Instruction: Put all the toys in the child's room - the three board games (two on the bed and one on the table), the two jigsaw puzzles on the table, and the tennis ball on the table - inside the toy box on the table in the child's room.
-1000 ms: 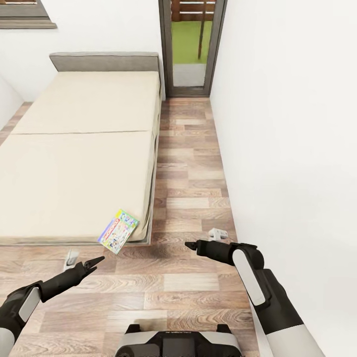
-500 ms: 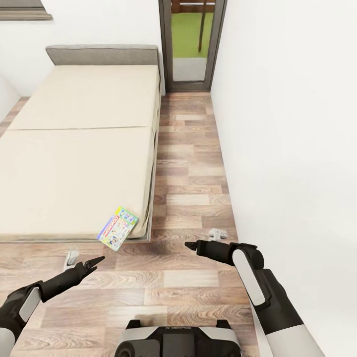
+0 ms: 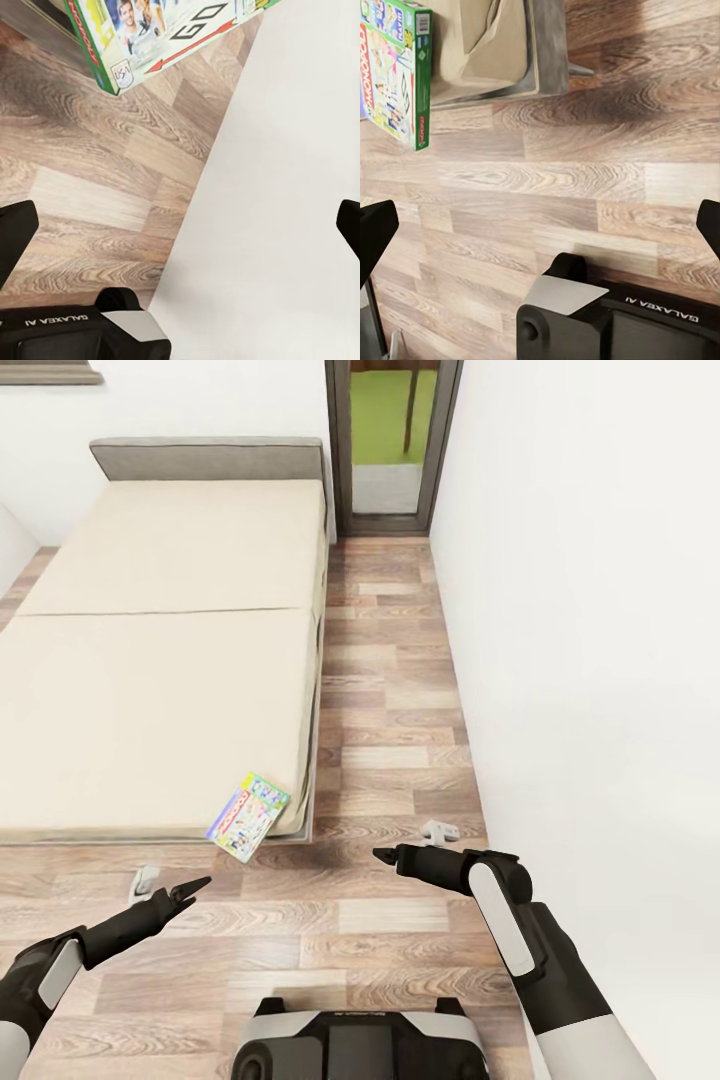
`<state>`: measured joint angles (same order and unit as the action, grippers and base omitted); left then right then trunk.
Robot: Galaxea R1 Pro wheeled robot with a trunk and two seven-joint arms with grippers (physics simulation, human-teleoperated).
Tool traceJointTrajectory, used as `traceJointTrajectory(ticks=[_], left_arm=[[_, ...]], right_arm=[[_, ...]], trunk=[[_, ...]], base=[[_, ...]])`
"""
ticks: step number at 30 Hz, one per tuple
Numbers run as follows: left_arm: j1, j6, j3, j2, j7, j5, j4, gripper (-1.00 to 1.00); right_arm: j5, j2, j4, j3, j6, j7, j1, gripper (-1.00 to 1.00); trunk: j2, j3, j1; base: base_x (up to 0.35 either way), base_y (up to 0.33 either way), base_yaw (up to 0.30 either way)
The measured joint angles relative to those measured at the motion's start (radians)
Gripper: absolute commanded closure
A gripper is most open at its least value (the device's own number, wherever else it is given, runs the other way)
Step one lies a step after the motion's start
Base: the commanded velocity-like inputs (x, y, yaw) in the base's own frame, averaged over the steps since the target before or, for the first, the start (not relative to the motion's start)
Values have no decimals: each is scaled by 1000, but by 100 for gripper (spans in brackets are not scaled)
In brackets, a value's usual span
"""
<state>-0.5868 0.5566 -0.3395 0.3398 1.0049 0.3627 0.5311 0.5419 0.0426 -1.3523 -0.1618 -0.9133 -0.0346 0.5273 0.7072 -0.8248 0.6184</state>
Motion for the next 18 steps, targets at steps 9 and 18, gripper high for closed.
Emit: traceJointTrajectory(ticks=[9,18], left_arm=[[0,0,0,-1,0,0,0,-100],[0,0,0,-1,1,0,0,-100]], right_arm=[[-1,1,1,-2,22,1,0,-100],[0,0,1,-3,29,1,0,-100]], trunk=[[0,-1,0],[0,-2,0]], base=[[57,31,0],[17,7,0]])
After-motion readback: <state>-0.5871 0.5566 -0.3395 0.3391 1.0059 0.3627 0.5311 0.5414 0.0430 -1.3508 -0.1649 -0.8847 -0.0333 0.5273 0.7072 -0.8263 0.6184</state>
